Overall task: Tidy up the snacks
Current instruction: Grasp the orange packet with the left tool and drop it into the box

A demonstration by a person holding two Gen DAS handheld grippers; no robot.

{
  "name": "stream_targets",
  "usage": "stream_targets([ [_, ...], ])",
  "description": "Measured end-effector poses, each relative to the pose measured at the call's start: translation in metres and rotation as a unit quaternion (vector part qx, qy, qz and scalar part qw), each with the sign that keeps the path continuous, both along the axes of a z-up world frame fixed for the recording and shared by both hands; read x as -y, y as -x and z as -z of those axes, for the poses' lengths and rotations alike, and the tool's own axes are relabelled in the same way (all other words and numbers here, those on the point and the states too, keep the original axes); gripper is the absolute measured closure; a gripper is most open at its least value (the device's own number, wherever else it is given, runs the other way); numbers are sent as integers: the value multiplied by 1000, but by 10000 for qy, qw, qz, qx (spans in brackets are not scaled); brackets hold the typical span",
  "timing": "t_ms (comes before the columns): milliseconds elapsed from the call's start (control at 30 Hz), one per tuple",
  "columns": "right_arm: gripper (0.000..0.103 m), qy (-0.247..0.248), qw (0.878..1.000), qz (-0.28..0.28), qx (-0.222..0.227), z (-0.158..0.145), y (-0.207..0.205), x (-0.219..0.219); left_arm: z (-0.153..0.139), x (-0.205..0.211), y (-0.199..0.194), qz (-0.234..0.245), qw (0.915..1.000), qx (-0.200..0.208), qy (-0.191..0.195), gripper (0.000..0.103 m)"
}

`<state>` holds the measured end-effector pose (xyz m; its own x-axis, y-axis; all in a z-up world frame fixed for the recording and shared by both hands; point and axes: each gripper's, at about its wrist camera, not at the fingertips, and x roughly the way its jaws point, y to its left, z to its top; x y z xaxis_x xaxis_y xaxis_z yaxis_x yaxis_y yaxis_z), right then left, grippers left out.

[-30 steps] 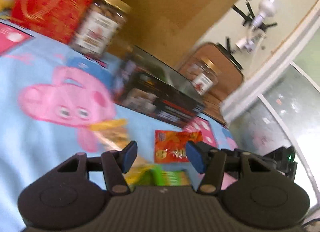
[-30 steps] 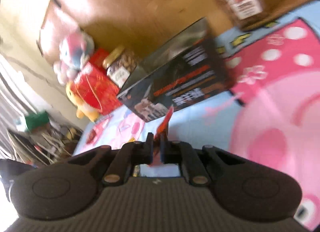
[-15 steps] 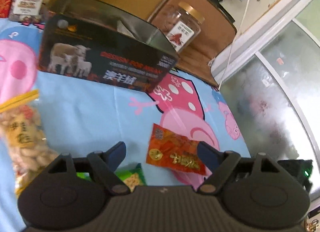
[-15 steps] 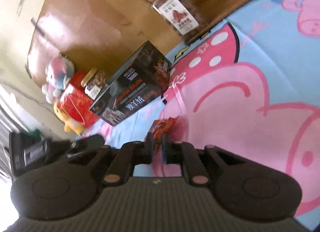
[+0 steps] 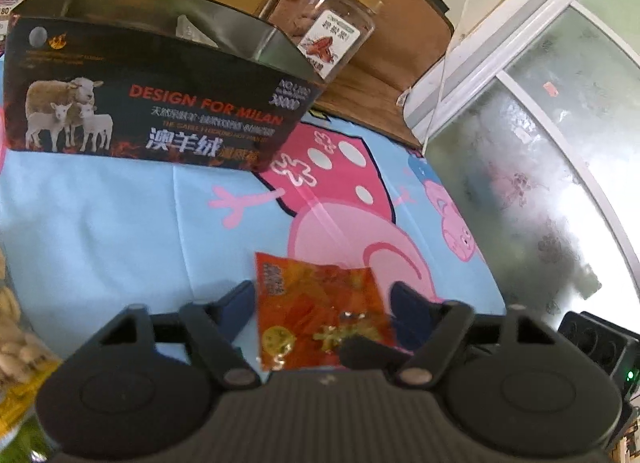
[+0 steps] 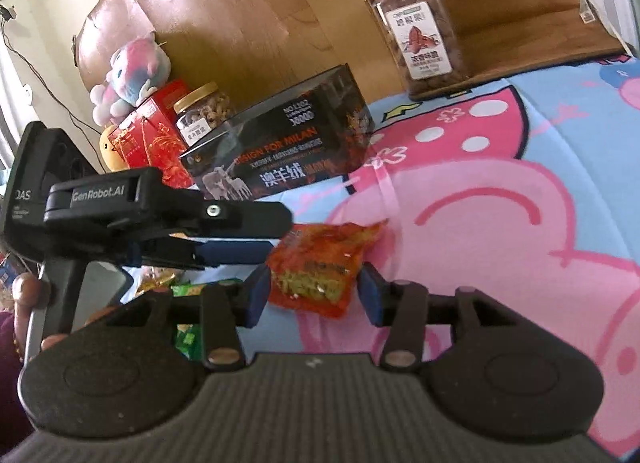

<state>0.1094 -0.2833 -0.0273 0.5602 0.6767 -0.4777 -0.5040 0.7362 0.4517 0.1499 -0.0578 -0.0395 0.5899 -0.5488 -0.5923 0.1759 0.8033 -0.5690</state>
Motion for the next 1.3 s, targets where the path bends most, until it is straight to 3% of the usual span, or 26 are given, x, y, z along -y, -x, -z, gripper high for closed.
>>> stream_targets([
  [33, 51, 76, 9999, 19, 79, 0, 1, -4, 0, 1, 1, -6, 10000, -27, -8, 53],
  [67, 52, 144, 9998, 25, 158, 0, 2, -6, 1, -1, 1, -20, 9999, -90, 64, 56],
  [100, 58, 181, 9996, 80, 200, 0, 4, -5, 1, -3, 2, -56, 9998, -97, 151, 67],
  [133, 72, 238, 9993, 175, 230, 1, 4, -3, 0, -6, 4, -16, 9997, -76, 248, 88],
  [167, 73, 230, 9993, 226, 206, 2, 3, -1, 0, -8, 5, 49, 9992, -133, 370, 91],
  [200, 83, -3, 9998, 169, 70, 2, 0, 5, -1, -9, 6, 107, 9985, -140, 513, 94],
  [267, 84, -387, 9991, 100, -109, 0, -4, 10, -10, -9, 11, 178, 9980, -20, 613, 93],
  [333, 86, -419, 9991, 67, -29, -8, -7, 5, -26, -11, 18, 97, 9987, 291, 399, 93],
  [467, 87, -942, 9953, -200, 48, -32, -22, -7, -58, -41, 29, -212, 9962, 698, 484, 88],
  [500, 87, -1094, 9937, -258, 41, -38, -28, -10, -65, -50, 32, -385, 9949, 836, 420, 71],
  [533, 87, -1220, 9921, -288, 61, -45, -35, -13, -73, -61, 36, -633, 9926, 991, 317, 44],
  [567, 87, -1355, 9902, -322, 86, -52, -43, -16, -79, -69, 38, -840, 9899, 1121, 241, 31],
  [600, 87, -1510, 9877, -398, 71, -57, -51, -20, -83, -78, 38, -976, 9873, 1240, 189, 11],
  [633, 87, -1715, 9837, -531, -14, -61, -61, -24, -85, -83, 36, -982, 9867, 1279, 183, 8],
  [667, 87, -1895, 9795, -676, -137, -63, -68, -29, -86, -87, 31, -932, 9873, 1272, 192, 9],
  [700, 87, -2086, 9741, -826, -293, -64, -77, -36, -87, -89, 26, -875, 9880, 1256, 192, 21],
  [733, 87, -2223, 9696, -928, -425, -63, -85, -43, -87, -91, 19, -781, 9889, 1251, 185, 42],
  [800, 87, -2151, 9713, -922, -429, -66, -98, -60, -89, -96, 2, -892, 9891, 1171, 75, 61],
  [900, 86, -1946, 9775, -764, -289, -70, -124, -81, -90, -108, -29, -1138, 9872, 1120, -20, 67],
  [967, 80, -1638, 9843, -605, -270, -67, -143, -97, -88, -108, -51, -1369, 9842, 1024, -472, 64],
  [1033, 54, -548, 9983, -192, 69, -61, -151, -116, -84, -113, -60, -1674, 9792, 822, -804, 58],
  [1067, 54, -179, 9995, 131, 229, -59, -149, -117, -84, -118, -55, -1705, 9786, 860, -771, 58],
  [1133, 54, -251, 9975, 315, 589, -57, -135, -100, -84, -124, -38, -1761, 9767, 1068, -602, 52],
  [1300, 54, -592, 9934, 548, 812, -50, -87, -61, -80, -124, 11, -1732, 9753, 1321, -362, 51],
])
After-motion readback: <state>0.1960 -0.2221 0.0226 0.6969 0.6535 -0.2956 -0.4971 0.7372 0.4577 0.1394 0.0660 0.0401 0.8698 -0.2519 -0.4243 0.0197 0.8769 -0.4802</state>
